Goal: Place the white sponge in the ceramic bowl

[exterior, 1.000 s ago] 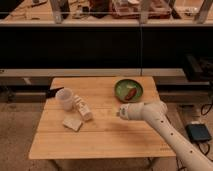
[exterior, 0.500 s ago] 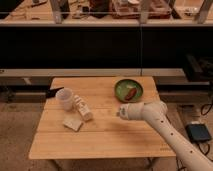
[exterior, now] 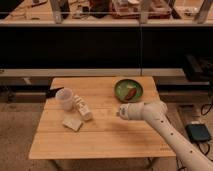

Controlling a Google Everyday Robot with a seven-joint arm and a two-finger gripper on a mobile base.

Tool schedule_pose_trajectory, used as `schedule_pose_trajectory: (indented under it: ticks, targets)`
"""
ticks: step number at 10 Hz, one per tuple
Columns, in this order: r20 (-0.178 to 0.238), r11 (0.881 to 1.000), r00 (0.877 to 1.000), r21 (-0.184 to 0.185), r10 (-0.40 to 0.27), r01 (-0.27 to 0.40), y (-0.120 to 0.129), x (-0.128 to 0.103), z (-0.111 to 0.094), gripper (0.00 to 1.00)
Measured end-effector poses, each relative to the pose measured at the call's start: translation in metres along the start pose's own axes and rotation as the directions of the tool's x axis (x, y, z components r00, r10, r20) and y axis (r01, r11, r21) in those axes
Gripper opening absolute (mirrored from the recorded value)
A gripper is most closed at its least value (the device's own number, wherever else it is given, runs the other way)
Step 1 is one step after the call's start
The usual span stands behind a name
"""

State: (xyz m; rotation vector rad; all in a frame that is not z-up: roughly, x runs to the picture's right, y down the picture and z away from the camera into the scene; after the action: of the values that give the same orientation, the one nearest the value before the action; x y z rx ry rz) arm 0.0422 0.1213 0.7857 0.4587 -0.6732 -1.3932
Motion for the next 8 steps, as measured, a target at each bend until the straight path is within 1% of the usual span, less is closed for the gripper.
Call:
schedule_pose_trajectory:
  ticks: [1, 2, 3, 4, 5, 6, 8]
  targets:
    - [-0.001, 1.0, 1.0, -0.004, -0.004, 0.004, 0.0, 0.001, 0.0, 0.04]
    - [-0.015, 1.0, 1.0, -0.006, -0.026, 0.026, -0.002, 0.002, 0.001, 0.01]
    - [-0.038, 0.998, 0.997, -0.005, -0.063, 0.062, -0.006, 0.004, 0.003, 0.0]
    - [-0.081, 0.99, 0.986, -0.001, -0.144, 0.144, -0.015, 0.004, 0.009, 0.05]
    - [-0.108, 0.978, 0.972, 0.003, -0.209, 0.21, -0.024, 0.001, 0.014, 0.07]
    - [-0.118, 0.971, 0.964, 0.005, -0.237, 0.239, -0.028, 0.0, 0.017, 0.07]
    - [-0.122, 0.97, 0.962, 0.004, -0.242, 0.245, -0.028, 0.0, 0.016, 0.07]
